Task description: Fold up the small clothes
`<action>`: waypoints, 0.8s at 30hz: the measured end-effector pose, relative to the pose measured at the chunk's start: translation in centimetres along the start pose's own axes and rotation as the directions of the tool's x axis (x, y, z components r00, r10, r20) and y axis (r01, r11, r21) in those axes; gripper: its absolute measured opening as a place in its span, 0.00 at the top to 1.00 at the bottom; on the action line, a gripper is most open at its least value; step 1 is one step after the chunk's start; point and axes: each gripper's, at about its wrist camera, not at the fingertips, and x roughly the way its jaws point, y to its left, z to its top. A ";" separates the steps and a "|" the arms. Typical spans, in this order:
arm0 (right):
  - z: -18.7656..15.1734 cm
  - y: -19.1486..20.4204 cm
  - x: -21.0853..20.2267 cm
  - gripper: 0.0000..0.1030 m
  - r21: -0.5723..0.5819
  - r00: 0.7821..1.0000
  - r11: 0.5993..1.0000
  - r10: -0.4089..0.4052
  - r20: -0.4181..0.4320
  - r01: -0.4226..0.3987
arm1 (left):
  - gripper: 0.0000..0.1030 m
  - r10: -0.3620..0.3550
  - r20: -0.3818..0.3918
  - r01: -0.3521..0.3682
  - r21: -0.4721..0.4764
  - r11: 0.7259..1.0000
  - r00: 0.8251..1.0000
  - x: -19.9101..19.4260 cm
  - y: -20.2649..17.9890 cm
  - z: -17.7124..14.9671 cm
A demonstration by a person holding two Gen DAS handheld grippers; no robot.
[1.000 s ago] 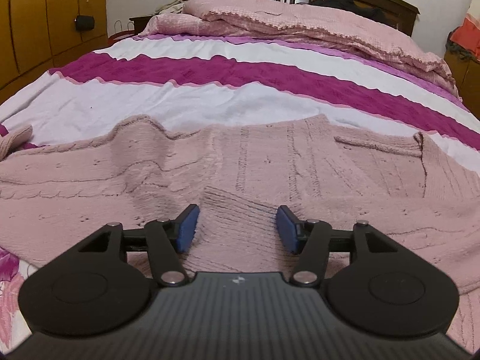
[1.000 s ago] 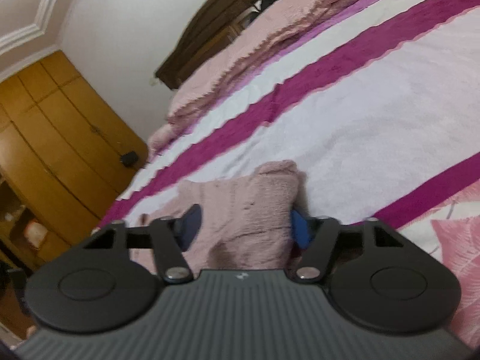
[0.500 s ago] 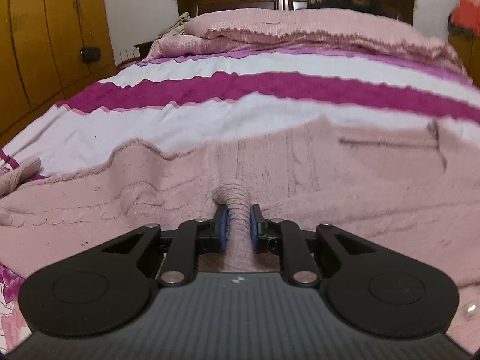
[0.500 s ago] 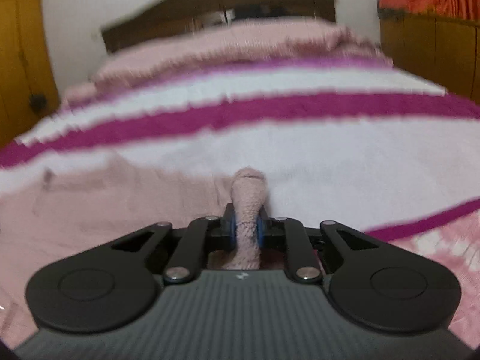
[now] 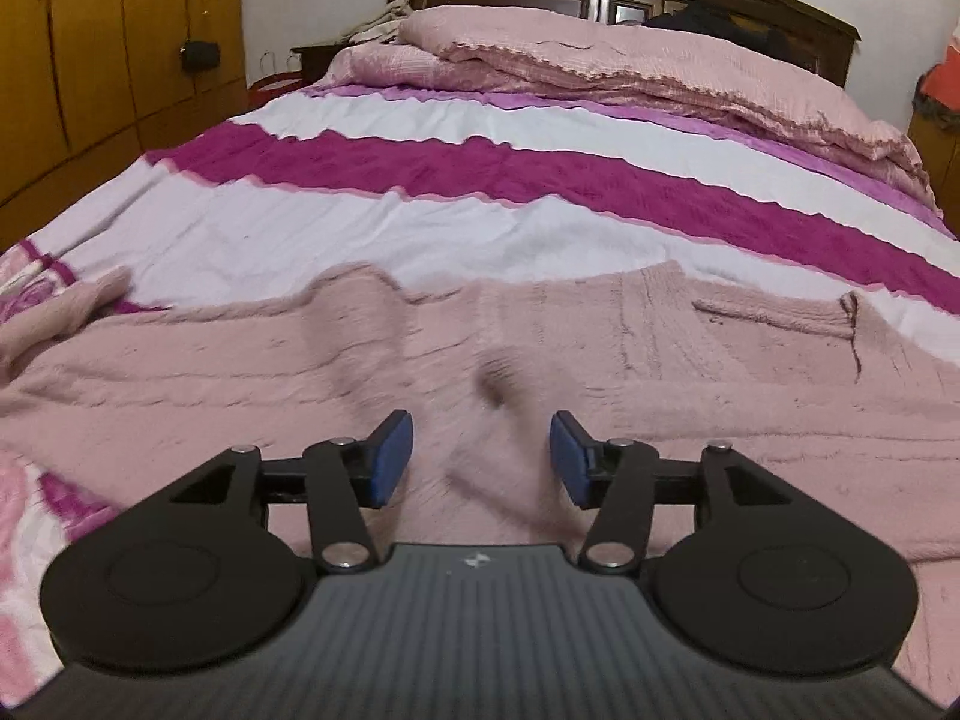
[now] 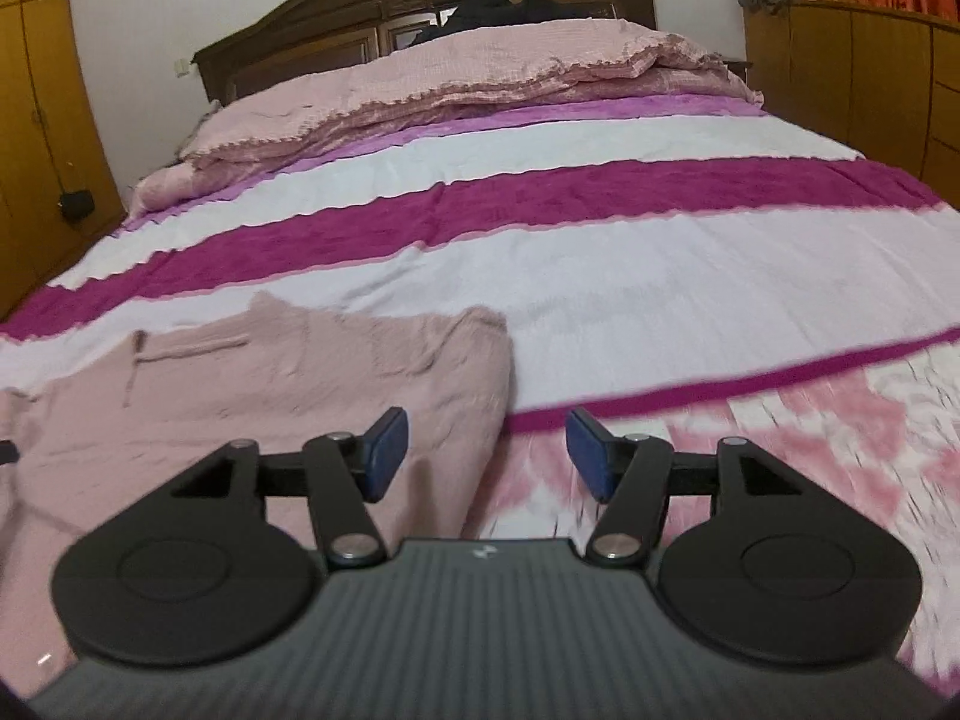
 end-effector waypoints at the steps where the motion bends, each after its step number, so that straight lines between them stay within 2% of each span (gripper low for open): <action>1: -0.4 0.2 -0.9 0.41 0.010 1.000 1.000 0.009 -0.002 -0.009 | 0.42 0.009 -0.002 -0.009 -0.004 1.000 1.000 -0.7 0.5 -0.1; 8: -3.1 3.1 -6.2 0.41 0.026 0.995 0.995 0.099 -0.008 -0.099 | 0.39 0.065 -0.010 -0.065 -0.038 0.997 0.998 -5.3 4.8 -1.3; 13: -4.8 6.2 -8.7 0.41 0.004 0.990 0.990 0.140 -0.004 -0.140 | 0.39 0.118 -0.002 -0.118 -0.102 0.988 0.993 -7.7 9.1 -1.8; 16: -5.6 7.9 -9.3 0.41 -0.023 0.990 0.990 0.141 -0.017 -0.141 | 0.39 0.150 0.001 -0.149 -0.132 0.980 0.989 -8.5 11.9 -1.7; 24: -6.8 11.6 -9.3 0.41 -0.027 0.988 0.988 0.148 -0.048 -0.150 | 0.38 0.251 0.018 -0.247 -0.128 0.961 0.968 -8.6 19.5 0.1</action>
